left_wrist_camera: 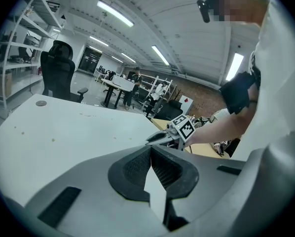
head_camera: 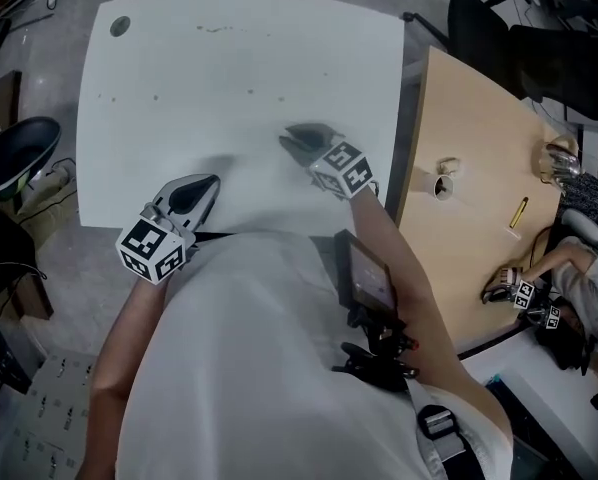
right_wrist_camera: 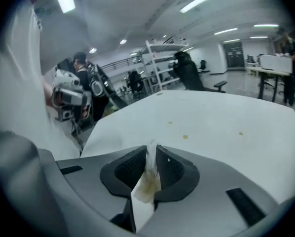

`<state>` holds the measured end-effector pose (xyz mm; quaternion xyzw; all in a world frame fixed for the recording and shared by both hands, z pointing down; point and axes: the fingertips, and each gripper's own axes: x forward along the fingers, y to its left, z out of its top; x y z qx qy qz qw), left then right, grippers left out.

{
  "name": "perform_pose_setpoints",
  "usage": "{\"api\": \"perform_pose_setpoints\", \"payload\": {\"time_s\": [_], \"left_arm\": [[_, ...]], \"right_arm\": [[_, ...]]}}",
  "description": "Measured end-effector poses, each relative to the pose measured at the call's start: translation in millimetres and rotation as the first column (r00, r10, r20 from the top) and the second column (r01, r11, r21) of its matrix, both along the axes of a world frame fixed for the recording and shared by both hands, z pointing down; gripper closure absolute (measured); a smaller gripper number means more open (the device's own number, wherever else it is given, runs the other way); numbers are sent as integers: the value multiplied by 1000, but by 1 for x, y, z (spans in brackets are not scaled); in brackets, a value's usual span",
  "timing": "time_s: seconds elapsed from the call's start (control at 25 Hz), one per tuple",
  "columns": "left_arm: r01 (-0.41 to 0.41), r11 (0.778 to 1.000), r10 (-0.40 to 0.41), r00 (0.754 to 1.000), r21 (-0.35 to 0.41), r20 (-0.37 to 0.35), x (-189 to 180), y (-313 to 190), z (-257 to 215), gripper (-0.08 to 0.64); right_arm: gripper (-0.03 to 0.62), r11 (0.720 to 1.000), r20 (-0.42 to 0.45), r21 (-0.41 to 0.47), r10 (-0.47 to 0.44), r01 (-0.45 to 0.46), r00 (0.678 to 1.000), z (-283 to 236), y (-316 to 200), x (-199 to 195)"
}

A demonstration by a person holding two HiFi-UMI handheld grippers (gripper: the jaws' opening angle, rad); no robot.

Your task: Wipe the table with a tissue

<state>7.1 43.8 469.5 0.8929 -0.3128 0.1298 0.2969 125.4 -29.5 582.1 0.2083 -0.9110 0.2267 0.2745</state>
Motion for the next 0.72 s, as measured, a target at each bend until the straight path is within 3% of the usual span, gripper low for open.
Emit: {"api": "perform_pose_setpoints", "payload": {"time_s": [0.04, 0.12, 0.28, 0.36, 0.56, 0.72], "left_arm": [[1, 1000, -1, 1000, 2, 2, -2, -1, 0, 554], [6, 1000, -7, 1000, 6, 9, -5, -2, 1, 554], [20, 1000, -21, 1000, 9, 16, -7, 1, -1, 554], [28, 1000, -28, 999, 4, 19, -8, 3, -1, 554], [46, 999, -45, 999, -11, 29, -11, 6, 2, 554], [68, 998, -68, 997, -17, 34, -14, 9, 6, 554]], "right_arm": [[528, 996, 24, 4, 86, -86, 996, -5, -14, 11], [528, 963, 22, 33, 266, -266, 964, -10, -49, 46], [526, 853, -89, 124, 519, -507, 850, -11, -100, 124], [526, 818, -101, 130, 573, -561, 813, -8, -115, 142], [528, 791, -44, 97, 610, -604, 791, -3, -139, 141], [527, 771, -113, 168, 634, -615, 765, 9, -151, 146]]}}
